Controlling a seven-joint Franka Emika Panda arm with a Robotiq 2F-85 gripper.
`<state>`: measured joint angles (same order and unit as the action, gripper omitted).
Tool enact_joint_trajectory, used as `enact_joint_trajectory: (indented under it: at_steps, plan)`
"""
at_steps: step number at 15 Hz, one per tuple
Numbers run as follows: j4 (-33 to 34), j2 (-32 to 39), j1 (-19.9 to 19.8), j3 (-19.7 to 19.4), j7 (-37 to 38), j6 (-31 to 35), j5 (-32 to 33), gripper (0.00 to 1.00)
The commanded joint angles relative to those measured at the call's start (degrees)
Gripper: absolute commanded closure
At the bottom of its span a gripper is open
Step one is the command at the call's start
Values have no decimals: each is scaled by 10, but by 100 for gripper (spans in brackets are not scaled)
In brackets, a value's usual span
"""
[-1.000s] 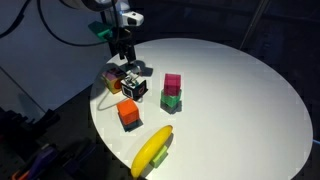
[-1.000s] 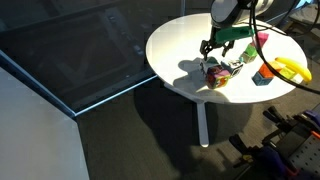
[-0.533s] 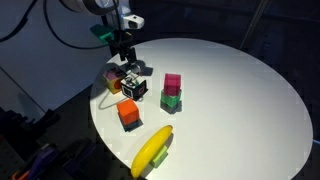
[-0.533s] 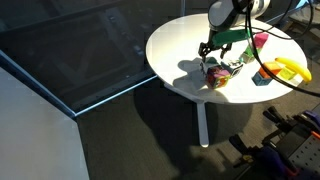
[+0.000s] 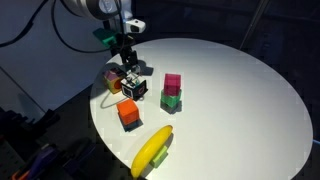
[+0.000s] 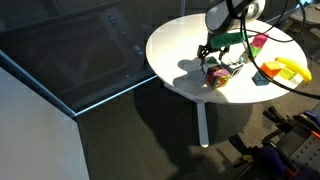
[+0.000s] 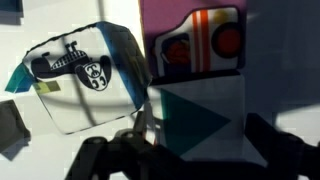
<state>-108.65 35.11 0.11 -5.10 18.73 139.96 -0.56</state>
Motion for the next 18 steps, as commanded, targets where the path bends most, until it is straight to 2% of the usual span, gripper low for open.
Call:
enact_joint_trajectory:
  at_steps: [1,2,4,7,12,16,17,18]
  plan:
    - [16,14,2,-3,-5,3,-7,2]
    - [17,16,2,-4,-4,3,-7,27]
    - [19,20,3,-4,-5,2,-6,28]
    - [20,17,6,-4,-4,-1,-4,52]
    - [13,-3,9,-4,-7,-13,-2,85]
    - [1,-28,16,-7,-5,-23,6,95]
    - [-1,-33,18,-8,-4,-24,8,93]
    - [-3,-40,20,-8,-3,-29,10,95]
